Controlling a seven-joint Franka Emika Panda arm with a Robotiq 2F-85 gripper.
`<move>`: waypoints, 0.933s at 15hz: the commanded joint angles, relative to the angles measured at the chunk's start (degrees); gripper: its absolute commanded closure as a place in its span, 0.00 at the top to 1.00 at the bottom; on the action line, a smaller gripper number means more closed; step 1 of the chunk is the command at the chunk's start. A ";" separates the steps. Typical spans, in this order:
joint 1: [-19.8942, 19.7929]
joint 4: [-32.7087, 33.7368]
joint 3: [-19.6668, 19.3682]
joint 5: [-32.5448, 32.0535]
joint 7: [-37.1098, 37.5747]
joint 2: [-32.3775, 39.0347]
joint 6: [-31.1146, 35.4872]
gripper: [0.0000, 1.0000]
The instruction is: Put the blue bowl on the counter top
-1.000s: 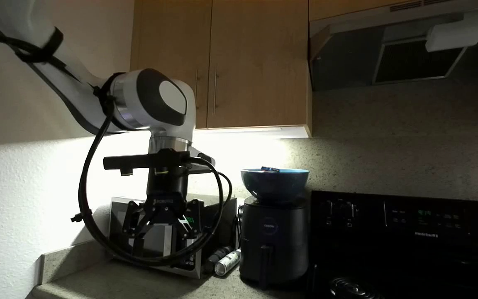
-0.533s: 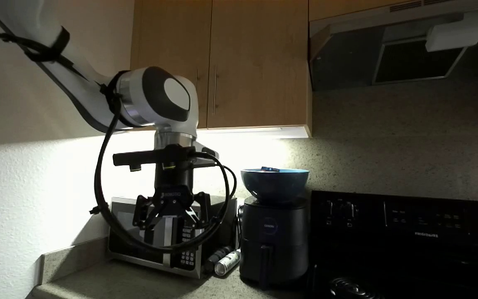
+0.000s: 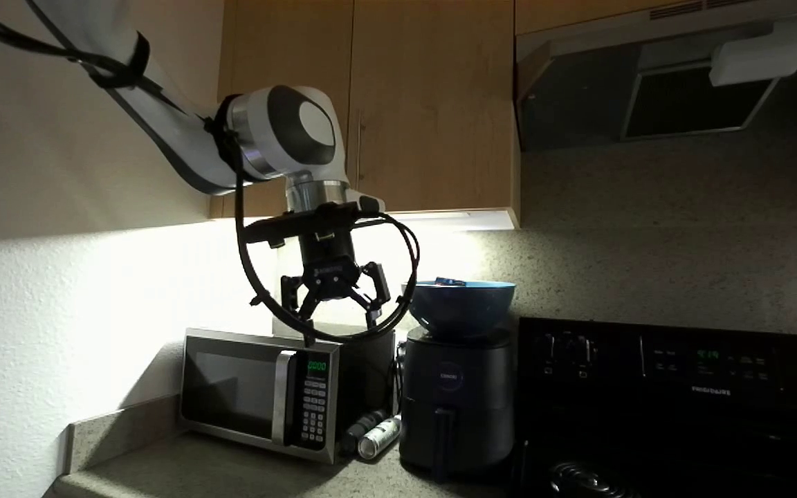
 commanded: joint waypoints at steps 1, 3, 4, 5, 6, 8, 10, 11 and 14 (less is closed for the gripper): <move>0.12 0.22 -0.08 -0.04 0.04 0.01 -0.13 1.00; 0.12 0.22 -0.07 -0.05 0.04 0.02 -0.10 1.00; 0.12 0.22 -0.07 -0.06 0.05 0.01 -0.09 1.00; -0.44 0.70 0.41 0.54 3.24 1.10 1.43 1.00; -0.83 1.60 0.70 0.97 5.87 2.42 3.13 1.00; -2.24 4.26 2.00 -0.10 12.81 5.75 8.09 1.00; -3.50 8.34 4.56 -1.65 20.38 9.75 11.79 1.00; -4.53 9.85 5.25 -3.03 23.07 11.26 13.51 1.00; -6.50 14.83 7.48 -7.55 31.66 15.55 13.92 1.00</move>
